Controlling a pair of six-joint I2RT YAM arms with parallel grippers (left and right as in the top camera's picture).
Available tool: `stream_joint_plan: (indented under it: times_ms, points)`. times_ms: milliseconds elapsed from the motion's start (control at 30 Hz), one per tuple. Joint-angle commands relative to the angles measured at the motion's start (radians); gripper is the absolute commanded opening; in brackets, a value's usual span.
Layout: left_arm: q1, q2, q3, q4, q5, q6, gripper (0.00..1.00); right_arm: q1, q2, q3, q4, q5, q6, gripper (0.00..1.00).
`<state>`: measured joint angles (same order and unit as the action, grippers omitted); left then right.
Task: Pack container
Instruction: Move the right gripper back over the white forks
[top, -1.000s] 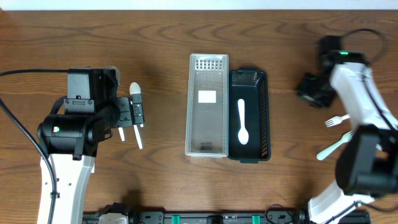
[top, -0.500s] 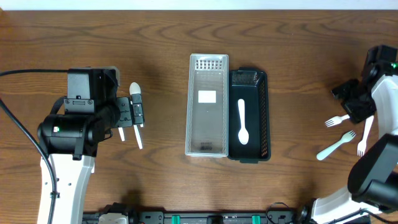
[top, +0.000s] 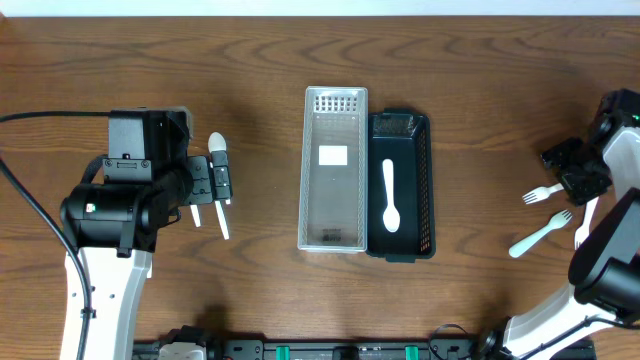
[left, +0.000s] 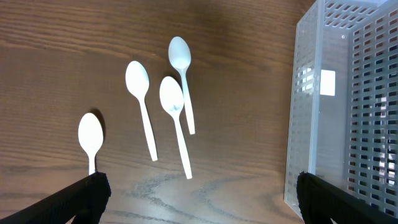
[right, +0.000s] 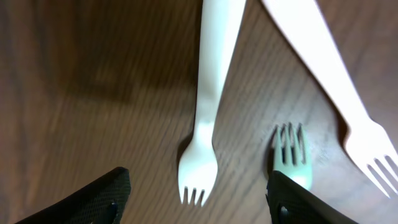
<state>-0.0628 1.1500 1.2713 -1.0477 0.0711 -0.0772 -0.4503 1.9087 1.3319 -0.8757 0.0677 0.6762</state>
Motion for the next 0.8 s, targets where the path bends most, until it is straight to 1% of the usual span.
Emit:
stream_joint_plan:
  times_ms: [0, 233, 367, 433, 600, 667, 767]
  points:
    - [-0.003, 0.002, 0.019, -0.002, -0.012, 0.013, 0.98, -0.007, 0.048, -0.005, 0.003, 0.002, -0.02, 0.73]
    - [-0.003, 0.002, 0.019, -0.002, -0.012, 0.013, 0.98, 0.0, 0.117, -0.005, 0.001, -0.021, -0.02, 0.74]
    - [-0.003, 0.002, 0.019, -0.002, -0.012, 0.013, 0.98, 0.014, 0.133, -0.005, -0.002, -0.024, -0.02, 0.71]
    - [-0.003, 0.002, 0.019, -0.002, -0.012, 0.013, 0.98, 0.024, 0.136, -0.005, -0.003, -0.025, -0.02, 0.67]
    - [-0.003, 0.002, 0.019, -0.002, -0.012, 0.013, 0.98, 0.045, 0.137, -0.005, -0.016, -0.033, -0.02, 0.48]
    - [-0.003, 0.002, 0.019, -0.002, -0.012, 0.013, 0.98, 0.051, 0.137, -0.005, -0.022, -0.035, -0.02, 0.45]
    - [-0.003, 0.002, 0.019, -0.002, -0.012, 0.013, 0.98, 0.058, 0.137, -0.005, -0.025, -0.035, -0.02, 0.35]
